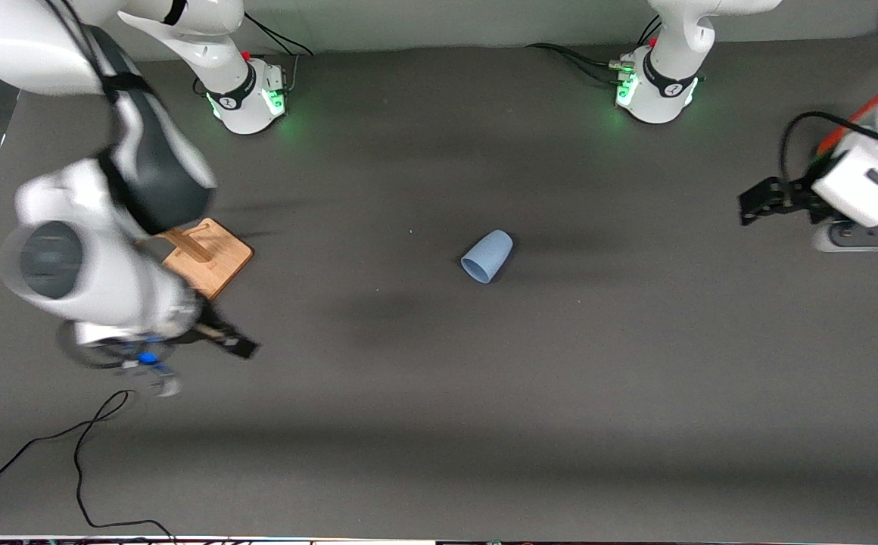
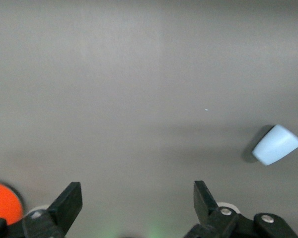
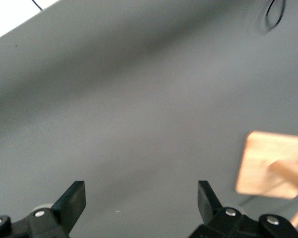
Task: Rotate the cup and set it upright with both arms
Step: 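Reach the left gripper to the lying blue cup and grasp it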
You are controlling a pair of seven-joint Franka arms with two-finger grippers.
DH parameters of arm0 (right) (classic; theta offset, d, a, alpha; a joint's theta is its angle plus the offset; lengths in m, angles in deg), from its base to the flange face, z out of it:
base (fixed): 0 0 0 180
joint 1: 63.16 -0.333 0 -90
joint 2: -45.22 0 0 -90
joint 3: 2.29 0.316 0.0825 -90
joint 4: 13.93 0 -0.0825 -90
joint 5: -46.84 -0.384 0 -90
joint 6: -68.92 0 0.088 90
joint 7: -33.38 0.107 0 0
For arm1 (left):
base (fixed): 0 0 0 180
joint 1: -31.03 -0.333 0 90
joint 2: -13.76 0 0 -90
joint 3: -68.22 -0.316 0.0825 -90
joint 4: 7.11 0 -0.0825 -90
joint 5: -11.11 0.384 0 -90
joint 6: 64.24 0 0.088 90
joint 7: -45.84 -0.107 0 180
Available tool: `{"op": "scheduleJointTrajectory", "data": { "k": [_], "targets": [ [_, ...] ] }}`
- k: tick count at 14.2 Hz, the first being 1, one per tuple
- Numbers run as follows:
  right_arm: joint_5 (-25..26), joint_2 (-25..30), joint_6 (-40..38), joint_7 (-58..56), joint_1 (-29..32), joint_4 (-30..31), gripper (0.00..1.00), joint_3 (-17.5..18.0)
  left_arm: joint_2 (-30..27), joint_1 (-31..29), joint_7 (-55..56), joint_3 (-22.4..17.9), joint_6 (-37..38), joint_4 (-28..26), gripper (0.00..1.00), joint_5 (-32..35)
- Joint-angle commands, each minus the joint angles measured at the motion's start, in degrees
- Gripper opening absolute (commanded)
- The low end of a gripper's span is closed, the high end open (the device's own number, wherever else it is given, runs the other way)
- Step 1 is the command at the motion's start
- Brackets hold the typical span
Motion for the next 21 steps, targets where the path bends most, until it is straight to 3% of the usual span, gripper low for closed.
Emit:
{"op": "scheduleJointTrajectory", "data": {
  "k": [1,3,7,11,15,21],
  "targets": [
    [-12.67,9.38,0.71,-21.03,-3.13,5.04,1.0,-16.04,1.42,1.36,13.38,5.69,1.49,0.79,1.0,1.21],
    [-15.09,15.27,1.32,-31.0,-4.54,11.18,1.0,-22.66,3.52,3.11,20.49,9.03,1.32,1.05,1.0,1.74],
    [-15.09,25.3,4.22,-39.02,-4.28,23.76,1.0,-27.33,14.66,13.29,37.89,10.45,2.02,8.15,1.0,7.09],
    [-14.74,26.03,3.7,-51.92,-4.19,24.49,1.0,-32.34,29.69,20.16,54.86,10.28,4.22,19.4,1.0,9.91],
    [-14.47,26.64,-0.77,-53.8,-4.63,24.05,1.0,-32.27,40.43,24.29,66.65,9.75,3.87,27.58,1.0,11.58],
    [-14.56,27.26,-2.01,-52.05,-6.12,24.49,1.0,-31.92,48.96,25.88,73.97,9.66,2.72,27.95,1.0,13.51]
  ]
}}
